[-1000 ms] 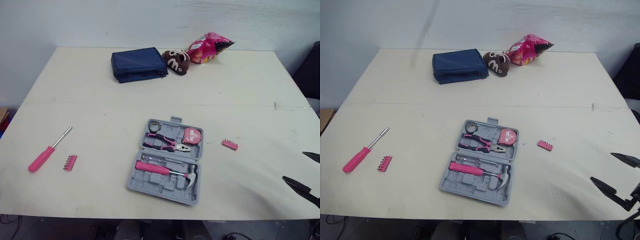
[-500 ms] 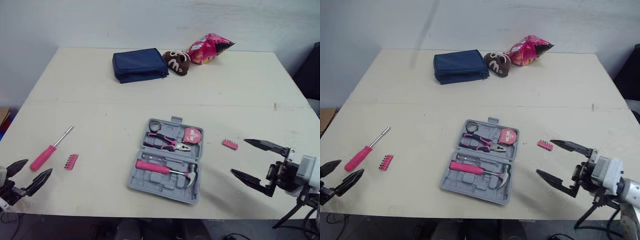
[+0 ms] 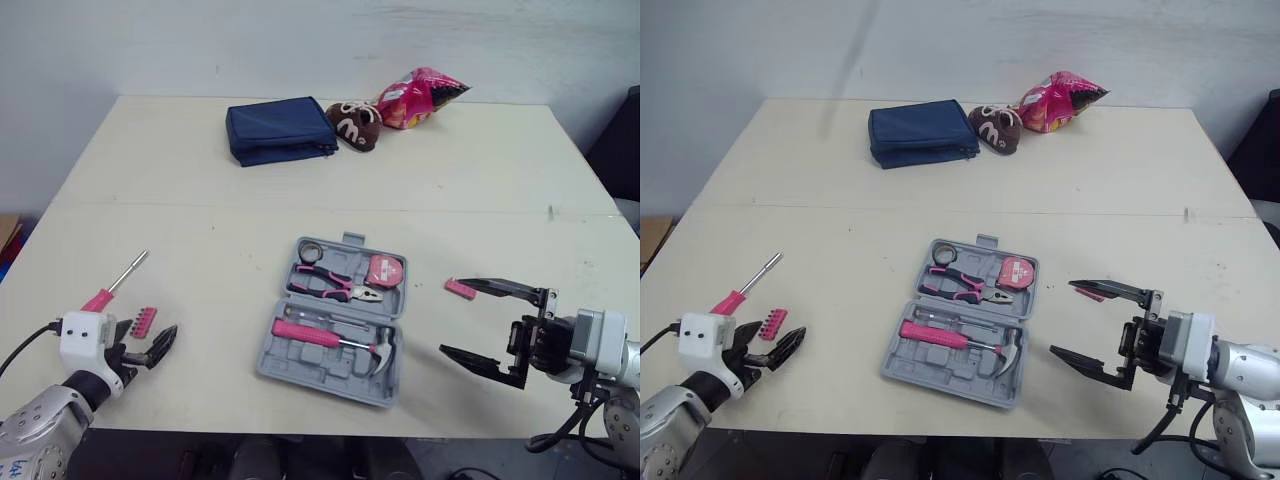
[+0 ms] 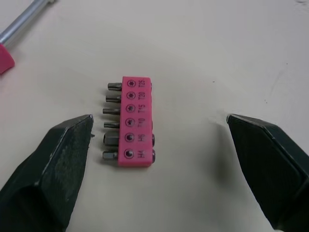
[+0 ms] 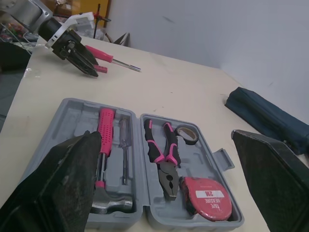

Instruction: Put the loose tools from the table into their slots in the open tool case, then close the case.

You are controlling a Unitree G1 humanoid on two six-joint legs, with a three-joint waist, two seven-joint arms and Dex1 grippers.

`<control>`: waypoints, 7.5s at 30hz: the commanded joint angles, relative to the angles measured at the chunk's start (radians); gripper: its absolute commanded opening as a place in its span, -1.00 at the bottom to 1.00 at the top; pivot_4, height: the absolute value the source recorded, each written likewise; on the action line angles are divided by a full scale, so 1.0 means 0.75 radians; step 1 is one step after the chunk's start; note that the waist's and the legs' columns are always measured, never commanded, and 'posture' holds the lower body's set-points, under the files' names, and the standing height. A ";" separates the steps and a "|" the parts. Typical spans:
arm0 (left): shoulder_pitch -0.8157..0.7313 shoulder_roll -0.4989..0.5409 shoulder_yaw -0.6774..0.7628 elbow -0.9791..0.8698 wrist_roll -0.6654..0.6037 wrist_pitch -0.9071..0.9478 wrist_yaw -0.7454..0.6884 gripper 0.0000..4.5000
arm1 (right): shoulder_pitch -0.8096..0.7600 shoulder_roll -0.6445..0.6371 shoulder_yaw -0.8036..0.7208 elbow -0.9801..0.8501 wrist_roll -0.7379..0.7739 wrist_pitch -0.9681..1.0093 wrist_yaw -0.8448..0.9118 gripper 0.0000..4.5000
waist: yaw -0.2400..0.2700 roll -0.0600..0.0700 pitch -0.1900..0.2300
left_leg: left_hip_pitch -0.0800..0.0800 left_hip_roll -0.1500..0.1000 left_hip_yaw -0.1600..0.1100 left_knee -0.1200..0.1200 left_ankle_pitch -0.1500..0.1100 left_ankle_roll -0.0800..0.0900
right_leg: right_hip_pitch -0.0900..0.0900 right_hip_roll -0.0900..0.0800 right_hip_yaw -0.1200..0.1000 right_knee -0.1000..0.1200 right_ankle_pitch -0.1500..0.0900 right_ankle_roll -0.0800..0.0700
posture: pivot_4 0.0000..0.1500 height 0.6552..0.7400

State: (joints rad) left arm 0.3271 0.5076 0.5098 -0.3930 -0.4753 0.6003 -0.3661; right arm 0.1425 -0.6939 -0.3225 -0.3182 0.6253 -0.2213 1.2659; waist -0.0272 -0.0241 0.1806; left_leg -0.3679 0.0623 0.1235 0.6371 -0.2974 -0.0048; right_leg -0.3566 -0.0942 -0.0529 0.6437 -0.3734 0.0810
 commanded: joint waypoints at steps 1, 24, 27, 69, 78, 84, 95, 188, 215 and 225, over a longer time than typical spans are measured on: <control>0.010 -0.013 -0.032 -0.014 0.027 0.016 0.018 0.99 | 0.008 0.010 -0.034 0.000 0.010 -0.046 0.005 1.00 | 0.000 0.000 0.000 | 0.000 0.000 0.000 0.000 0.000 0.000 | 0.000 0.000 0.000 0.000 0.000 0.000 | 1.00 1.00; 0.021 -0.046 -0.102 0.133 0.140 -0.126 0.014 -0.71 | 0.054 0.021 -0.023 0.048 -0.041 -0.158 -0.029 1.00 | -0.002 0.027 -0.015 | 0.004 0.000 0.001 -0.001 0.000 0.000 | 0.002 0.001 0.002 0.002 -0.001 -0.001 | 1.00 1.00; -0.027 -0.044 -0.077 0.133 0.113 -0.255 -0.049 -0.71 | 0.038 0.016 -0.008 0.017 -0.052 -0.131 -0.063 1.00 | -0.001 0.026 -0.015 | 0.004 0.000 0.001 -0.001 0.001 -0.001 | 0.002 0.001 0.001 0.002 -0.001 -0.001 | 1.00 1.00; -1.012 0.537 -1.168 0.045 0.582 -0.359 -1.187 -0.71 | 0.238 0.014 -0.095 0.028 -0.046 -0.220 -0.052 1.00 | 0.003 0.011 -0.004 | -0.002 0.005 0.002 0.001 0.008 -0.012 | -0.003 0.017 0.010 0.001 0.000 -0.001 | 1.00 1.00; -1.045 0.497 -1.215 0.048 0.694 -0.383 -1.151 -0.71 | 0.224 0.003 -0.066 -0.004 -0.058 -0.194 -0.090 1.00 | 0.012 0.011 -0.005 | -0.002 0.005 0.001 0.006 0.008 -0.011 | -0.002 0.016 0.009 0.003 0.000 -0.001 | 1.00 1.00; -1.083 0.473 -1.225 0.078 0.698 -0.434 -1.173 -0.71 | 0.200 -0.029 -0.063 -0.118 -0.054 -0.084 -0.171 1.00 | 0.032 0.011 -0.005 | -0.003 0.006 0.001 0.011 0.007 -0.010 | -0.001 0.015 0.010 0.004 0.000 -0.001 | 1.00 1.00; -1.074 0.453 -1.093 0.025 0.548 -0.573 -1.212 0.32 | 0.202 -0.033 -0.071 -0.178 -0.036 0.015 -0.192 1.00 | 0.034 0.011 -0.005 | -0.005 0.006 0.001 0.013 0.006 -0.008 | -0.002 0.015 0.009 0.004 0.000 -0.001 | 1.00 1.00; -0.321 0.499 0.151 0.761 -0.114 -0.937 -0.979 0.97 | 0.130 -0.236 -0.401 0.659 -0.054 0.128 -0.131 1.00 | -0.015 0.011 -0.004 | -0.001 0.003 0.002 0.002 -0.004 -0.003 | -0.004 -0.001 0.000 0.004 -0.003 -0.005 | 1.00 1.00; -0.531 0.489 -0.430 -0.023 -0.353 -0.319 -1.158 0.97 | -0.671 -0.128 0.258 1.199 -0.439 0.218 0.010 1.00 | -0.005 0.014 0.000 | -0.004 0.003 0.005 0.014 0.003 -0.008 | -0.003 0.005 0.004 0.006 -0.001 -0.002 | 1.00 1.00; -0.516 0.487 -0.440 -0.002 -0.323 -0.344 -1.199 0.97 | -0.697 -0.119 0.268 1.281 -0.477 0.202 0.007 1.00 | -0.005 0.014 0.000 | -0.004 0.004 0.005 0.014 0.003 -0.008 | -0.003 0.005 0.004 0.006 -0.001 -0.002 | 1.00 1.00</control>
State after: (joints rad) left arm -0.0636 0.8739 0.1784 -0.3798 -0.7228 0.3564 -1.2569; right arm -0.3824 -0.7713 -0.1192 0.6110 0.2858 -0.0686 1.2741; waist -0.0311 -0.0136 0.1808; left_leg -0.3711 0.0649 0.1270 0.6476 -0.2951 -0.0105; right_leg -0.3590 -0.0905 -0.0497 0.6481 -0.3742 0.0798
